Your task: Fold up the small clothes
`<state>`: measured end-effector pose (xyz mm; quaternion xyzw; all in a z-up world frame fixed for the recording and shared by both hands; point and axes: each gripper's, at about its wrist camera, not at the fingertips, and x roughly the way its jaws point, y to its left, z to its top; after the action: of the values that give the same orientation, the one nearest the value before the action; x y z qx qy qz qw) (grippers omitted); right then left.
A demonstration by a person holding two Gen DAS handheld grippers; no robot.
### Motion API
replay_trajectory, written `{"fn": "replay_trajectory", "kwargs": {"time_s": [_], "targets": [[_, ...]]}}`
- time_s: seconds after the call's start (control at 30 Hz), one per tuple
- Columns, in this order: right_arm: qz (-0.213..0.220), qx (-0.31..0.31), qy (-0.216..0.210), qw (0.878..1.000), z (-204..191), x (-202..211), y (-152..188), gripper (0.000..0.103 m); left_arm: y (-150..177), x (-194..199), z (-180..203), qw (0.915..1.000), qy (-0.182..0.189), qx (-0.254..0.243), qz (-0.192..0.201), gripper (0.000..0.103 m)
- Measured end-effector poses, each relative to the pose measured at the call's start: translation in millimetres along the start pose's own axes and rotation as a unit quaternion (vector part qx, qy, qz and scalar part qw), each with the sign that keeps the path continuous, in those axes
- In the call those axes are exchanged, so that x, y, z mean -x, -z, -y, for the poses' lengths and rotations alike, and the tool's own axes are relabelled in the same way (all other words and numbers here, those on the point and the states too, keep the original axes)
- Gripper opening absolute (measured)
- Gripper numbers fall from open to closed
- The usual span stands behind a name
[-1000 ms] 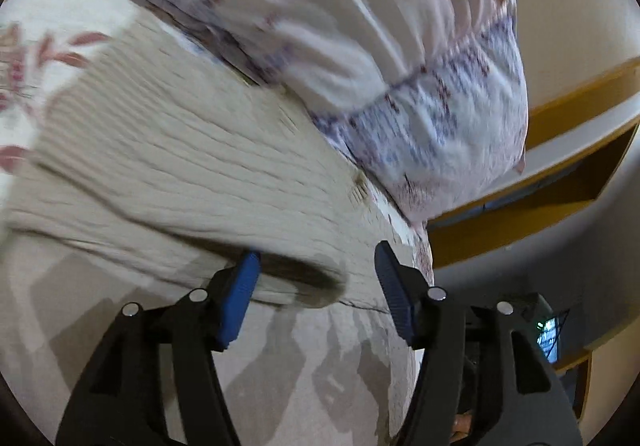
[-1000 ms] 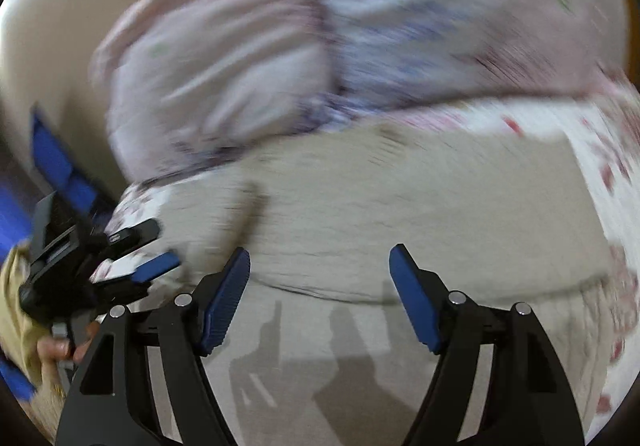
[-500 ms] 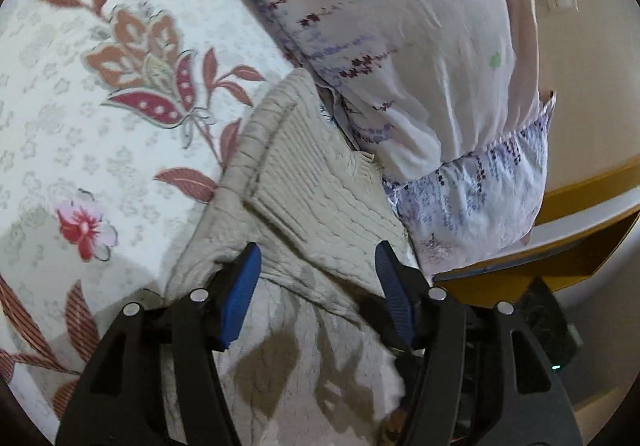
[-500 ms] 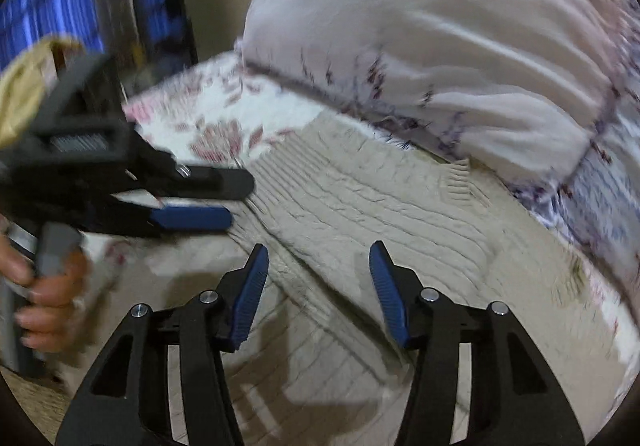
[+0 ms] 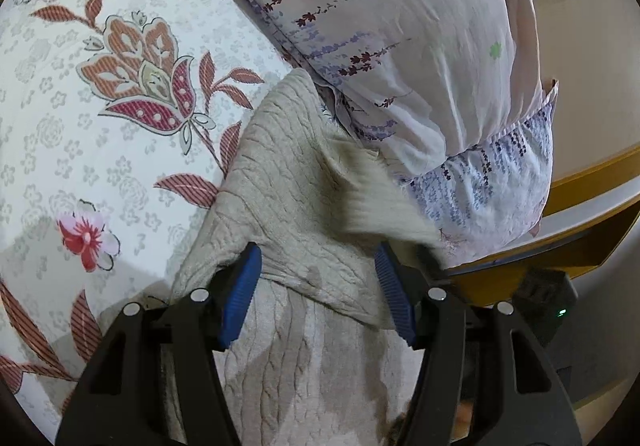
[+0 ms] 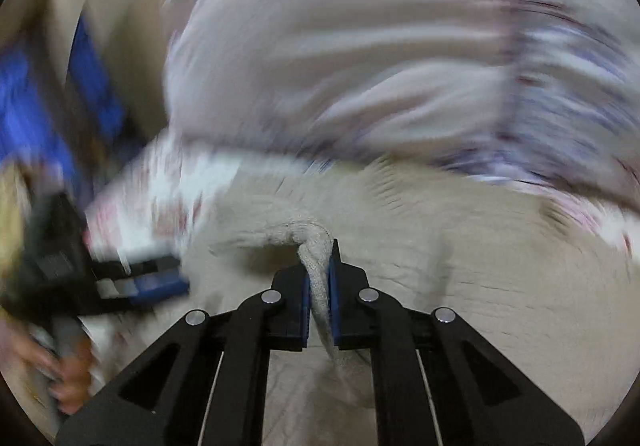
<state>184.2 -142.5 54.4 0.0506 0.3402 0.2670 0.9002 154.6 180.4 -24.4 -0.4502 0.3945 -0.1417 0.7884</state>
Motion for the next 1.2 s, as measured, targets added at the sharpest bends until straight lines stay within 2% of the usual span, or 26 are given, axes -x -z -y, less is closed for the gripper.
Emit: {"fn": "replay_trajectory", "kwargs": {"time_s": [0.03, 0.1, 0.13, 0.2, 0.23, 0.27, 0.3, 0.37, 0.43, 0.47, 0.53, 0.63, 0.73, 0.8, 0.93, 1.0, 1.03, 1.07, 1.13, 1.2], "targets": [[0.027, -0.038, 0.002, 0.999, 17, 18, 0, 0.008, 0, 0, 1, 1.0, -0.002, -0.003, 0.0, 0.059], [0.077, -0.124, 0.019, 0.989, 60, 58, 10, 0.008, 1, -1, 2, 1.0, -0.003, -0.008, 0.0, 0.06], [0.084, -0.154, 0.024, 0.984, 77, 70, 18, 0.008, 1, -1, 2, 0.9999, -0.002, -0.01, -0.002, 0.06], [0.051, -0.188, 0.04, 0.98, 104, 77, 42, 0.009, 2, -4, 4, 0.9999, -0.001, -0.015, -0.008, 0.06], [0.027, -0.192, 0.055, 0.979, 110, 75, 51, 0.015, 3, -4, 6, 0.9997, -0.005, -0.021, -0.007, 0.063], [0.005, -0.203, 0.065, 0.977, 118, 75, 61, 0.026, 3, -4, 8, 0.9996, -0.005, -0.027, -0.009, 0.064], [-0.009, -0.223, 0.06, 0.973, 128, 77, 69, 0.032, 4, -5, 10, 0.9994, -0.007, -0.031, -0.011, 0.067], [0.01, -0.268, 0.055, 0.962, 147, 95, 77, 0.048, 5, -4, 12, 0.9993, -0.008, -0.033, -0.017, 0.07], [0.041, -0.296, 0.06, 0.952, 159, 112, 77, 0.053, 7, -1, 12, 0.9992, -0.008, -0.032, -0.023, 0.073], [0.057, -0.311, 0.067, 0.946, 169, 123, 76, 0.053, 8, 1, 12, 0.9991, -0.008, -0.034, -0.024, 0.073], [0.059, -0.327, 0.08, 0.94, 180, 126, 78, 0.053, 11, 6, 13, 0.9984, -0.009, -0.049, -0.029, 0.073], [0.039, -0.35, 0.081, 0.932, 194, 116, 80, 0.052, 15, 14, 13, 0.9971, -0.017, -0.068, -0.03, 0.073], [0.019, -0.358, 0.069, 0.931, 200, 101, 87, 0.045, 18, 21, 10, 0.996, -0.023, -0.08, -0.031, 0.073], [-0.001, -0.353, 0.059, 0.934, 198, 88, 86, 0.041, 20, 25, 9, 0.9953, -0.027, -0.087, -0.032, 0.073], [-0.012, -0.342, 0.064, 0.937, 196, 82, 83, 0.037, 24, 28, 10, 0.9935, -0.039, -0.102, -0.034, 0.073], [-0.018, -0.332, 0.07, 0.94, 194, 81, 81, 0.026, 26, 28, 10, 0.9924, -0.044, -0.11, -0.034, 0.073], [-0.022, -0.325, 0.066, 0.943, 192, 79, 79, 0.01, 27, 28, 10, 0.9917, -0.045, -0.115, -0.034, 0.073], [-0.025, -0.307, 0.064, 0.949, 187, 77, 76, 0.01, 27, 27, 11, 0.9915, -0.046, -0.117, -0.034, 0.073], [0.003, -0.264, 0.088, 0.961, 175, 87, 68, 0.009, 27, 27, 11, 0.9913, -0.046, -0.118, -0.035, 0.073], [0.072, -0.21, 0.114, 0.968, 158, 111, 54, 0.009, 28, 27, 11, 0.9912, -0.046, -0.119, -0.034, 0.073]]}}
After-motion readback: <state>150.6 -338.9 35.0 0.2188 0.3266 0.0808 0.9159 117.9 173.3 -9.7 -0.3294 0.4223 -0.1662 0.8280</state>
